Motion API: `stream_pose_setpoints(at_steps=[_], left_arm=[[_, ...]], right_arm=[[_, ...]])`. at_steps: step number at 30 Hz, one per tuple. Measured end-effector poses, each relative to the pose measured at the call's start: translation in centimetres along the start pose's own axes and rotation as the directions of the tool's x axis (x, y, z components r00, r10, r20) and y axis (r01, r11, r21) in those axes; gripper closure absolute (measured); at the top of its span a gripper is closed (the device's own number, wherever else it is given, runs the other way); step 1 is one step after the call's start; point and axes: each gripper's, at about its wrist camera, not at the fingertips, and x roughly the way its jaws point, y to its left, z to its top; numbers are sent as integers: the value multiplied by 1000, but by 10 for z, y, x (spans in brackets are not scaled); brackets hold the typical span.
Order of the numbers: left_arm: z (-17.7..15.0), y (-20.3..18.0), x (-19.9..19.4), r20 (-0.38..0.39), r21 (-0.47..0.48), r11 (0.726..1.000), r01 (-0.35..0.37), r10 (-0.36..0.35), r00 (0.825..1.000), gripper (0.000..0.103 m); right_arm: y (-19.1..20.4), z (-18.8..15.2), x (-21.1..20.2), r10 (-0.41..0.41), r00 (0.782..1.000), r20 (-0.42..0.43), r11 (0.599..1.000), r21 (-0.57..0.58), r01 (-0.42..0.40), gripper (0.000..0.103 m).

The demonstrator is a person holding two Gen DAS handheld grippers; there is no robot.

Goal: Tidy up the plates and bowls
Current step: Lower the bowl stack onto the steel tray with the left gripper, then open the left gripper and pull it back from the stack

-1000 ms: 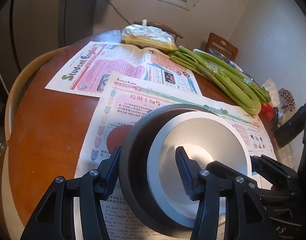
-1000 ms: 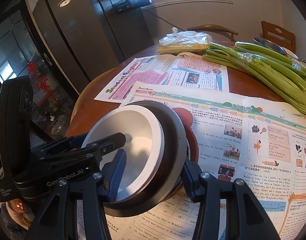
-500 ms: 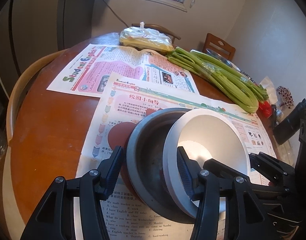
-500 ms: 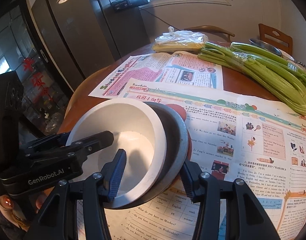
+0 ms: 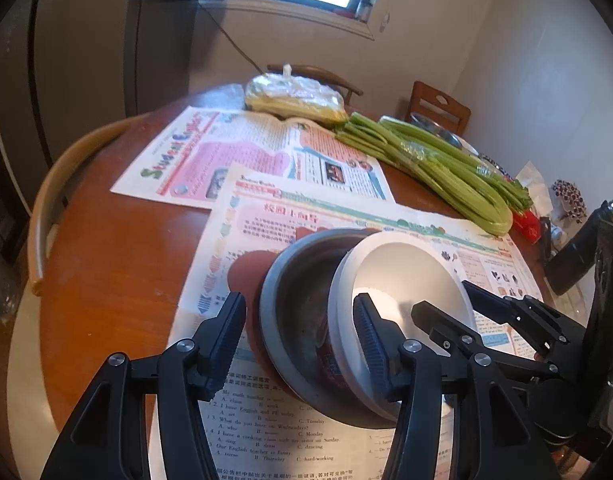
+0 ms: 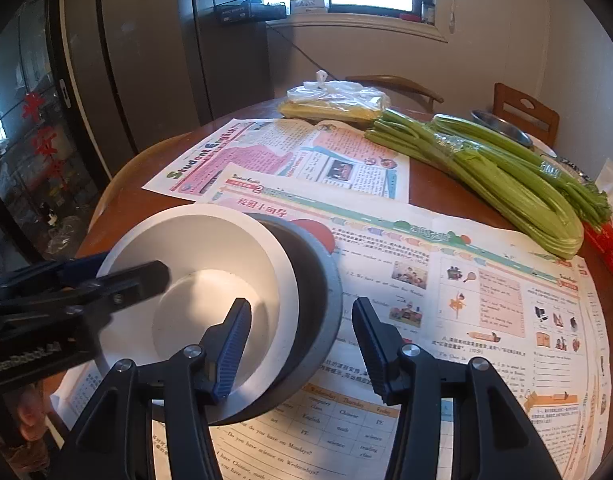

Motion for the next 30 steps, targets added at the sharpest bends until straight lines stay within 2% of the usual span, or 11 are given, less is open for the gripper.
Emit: stream_pose_setpoints(at_steps=[4, 8, 15, 22, 30], left_arm=[[-1, -4, -13, 37, 6, 1000, -22, 22, 999, 45], [-2, -7, -28, 71, -11, 1000, 1, 0, 997, 45], [-9, -23, -52, 130, 11, 999, -46, 44, 991, 40], [-32, -39, -66, 145, 22, 997, -76, 72, 987, 39], [-58, -46, -70, 141, 11, 992, -125, 122, 982, 38]], right_arm=[[-4, 0, -12, 9, 999, 42, 1000, 17, -10, 51], [-8, 3, -29, 27, 996, 82, 999, 35, -30, 50], [-13, -2, -62, 48, 986, 162, 997, 50, -57, 49], [-12, -17, -93, 70, 975, 213, 997, 25, -77, 45], [-15, -42, -113, 61, 972, 226, 998, 15, -66, 45]])
